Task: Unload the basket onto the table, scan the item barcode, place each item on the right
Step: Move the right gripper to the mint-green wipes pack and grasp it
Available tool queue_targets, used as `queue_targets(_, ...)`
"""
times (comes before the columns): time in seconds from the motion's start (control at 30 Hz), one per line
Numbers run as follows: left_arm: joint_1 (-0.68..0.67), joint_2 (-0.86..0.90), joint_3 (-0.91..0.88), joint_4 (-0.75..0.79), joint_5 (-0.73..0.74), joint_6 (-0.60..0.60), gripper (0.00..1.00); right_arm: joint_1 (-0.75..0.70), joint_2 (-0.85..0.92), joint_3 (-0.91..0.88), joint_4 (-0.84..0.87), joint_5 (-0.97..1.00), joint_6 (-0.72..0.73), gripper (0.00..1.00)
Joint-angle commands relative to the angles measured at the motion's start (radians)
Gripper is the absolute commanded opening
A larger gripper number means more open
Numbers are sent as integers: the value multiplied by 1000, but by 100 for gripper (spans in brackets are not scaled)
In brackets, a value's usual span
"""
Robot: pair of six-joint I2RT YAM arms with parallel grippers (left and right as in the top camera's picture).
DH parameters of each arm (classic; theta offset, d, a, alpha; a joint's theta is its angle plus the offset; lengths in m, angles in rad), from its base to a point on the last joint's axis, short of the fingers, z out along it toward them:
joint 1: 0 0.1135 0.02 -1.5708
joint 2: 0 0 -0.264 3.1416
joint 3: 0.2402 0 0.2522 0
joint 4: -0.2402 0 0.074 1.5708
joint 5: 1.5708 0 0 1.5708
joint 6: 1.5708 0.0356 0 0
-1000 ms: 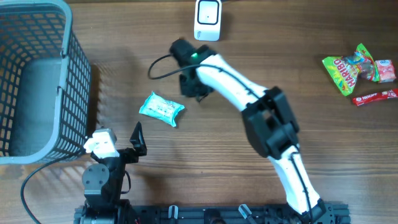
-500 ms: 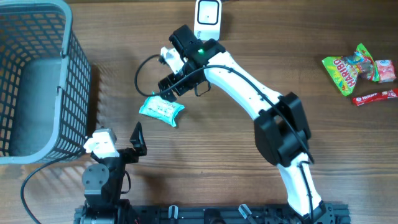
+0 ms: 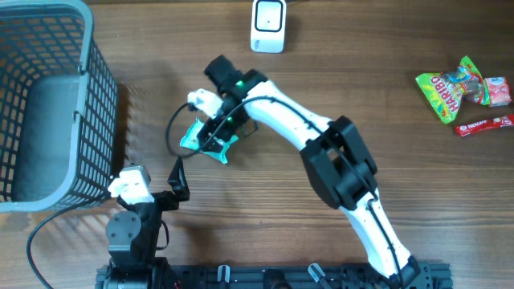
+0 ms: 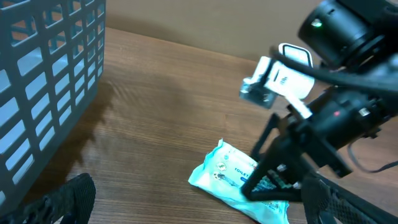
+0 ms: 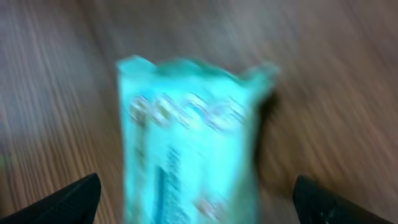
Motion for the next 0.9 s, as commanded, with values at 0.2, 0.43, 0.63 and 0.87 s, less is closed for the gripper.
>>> queue_targets(0.2, 4, -5, -5, 2, 11, -2, 100, 12, 85, 2, -21, 15, 92, 87)
queue_targets(0.43, 4, -5, -5, 2, 12, -2, 100, -56, 77, 6, -53, 2, 76, 89)
queue_targets(0.63, 4, -5, -5, 2, 12, -2, 100, -68, 122, 0, -60, -65, 51, 82)
queue_targets(0.87, 4, -5, -5, 2, 11, -2, 100, -34, 124, -2, -116, -93, 50, 69)
